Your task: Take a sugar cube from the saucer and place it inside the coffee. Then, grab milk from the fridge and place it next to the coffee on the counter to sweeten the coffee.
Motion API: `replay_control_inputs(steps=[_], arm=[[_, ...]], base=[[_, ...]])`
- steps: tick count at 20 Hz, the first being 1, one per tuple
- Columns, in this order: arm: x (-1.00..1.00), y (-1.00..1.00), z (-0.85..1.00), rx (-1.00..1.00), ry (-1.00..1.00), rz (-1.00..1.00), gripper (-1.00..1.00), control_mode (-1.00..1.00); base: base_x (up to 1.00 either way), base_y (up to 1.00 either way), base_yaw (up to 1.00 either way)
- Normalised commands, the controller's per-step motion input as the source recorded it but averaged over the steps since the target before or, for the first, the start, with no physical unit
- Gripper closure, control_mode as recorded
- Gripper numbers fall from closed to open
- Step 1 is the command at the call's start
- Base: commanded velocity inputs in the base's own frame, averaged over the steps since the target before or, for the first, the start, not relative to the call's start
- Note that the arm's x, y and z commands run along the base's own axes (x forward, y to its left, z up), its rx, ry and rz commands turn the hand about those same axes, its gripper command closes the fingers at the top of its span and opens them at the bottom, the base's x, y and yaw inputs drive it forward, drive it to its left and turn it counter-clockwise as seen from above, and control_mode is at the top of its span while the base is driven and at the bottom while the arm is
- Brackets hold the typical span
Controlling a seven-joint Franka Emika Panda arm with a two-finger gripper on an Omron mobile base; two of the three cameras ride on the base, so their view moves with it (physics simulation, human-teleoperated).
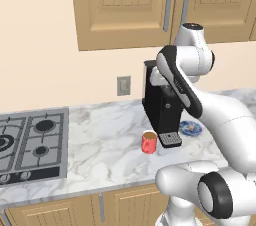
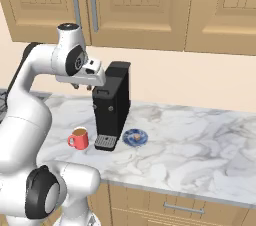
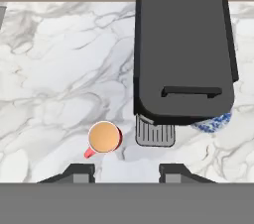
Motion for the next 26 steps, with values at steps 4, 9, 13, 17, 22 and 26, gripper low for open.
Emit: replay_control_inputs(steps=[4, 9, 13, 17, 22, 26], arm=[[-0.54, -0.13, -0.09, 0.00, 0.00, 0.00, -1.00, -1.00], [-0.96, -0.50, -0.20, 0.00, -0.04, 0.00, -1.00, -1.00], [-0.76, -0.82, -0.18, 0.00, -0.12, 0.20, -1.00, -1.00], [-0.30, -0.90, -0.16, 0.00, -0.14, 0.31, -1.00, -1.00], [0.00, -0.92, -0.24, 0.00, -0.09, 0.37, -1.00, -1.00], [0.09, -0.82, -0.22, 0.04, -0.05, 0.40, -1.00, -1.00]], base=[[0.00, 0.00, 0.00], [0.00, 0.00, 0.00], [0.00, 0.00, 0.00], [0.00, 0.00, 0.00], [0.00, 0.00, 0.00], [0.00, 0.00, 0.00]])
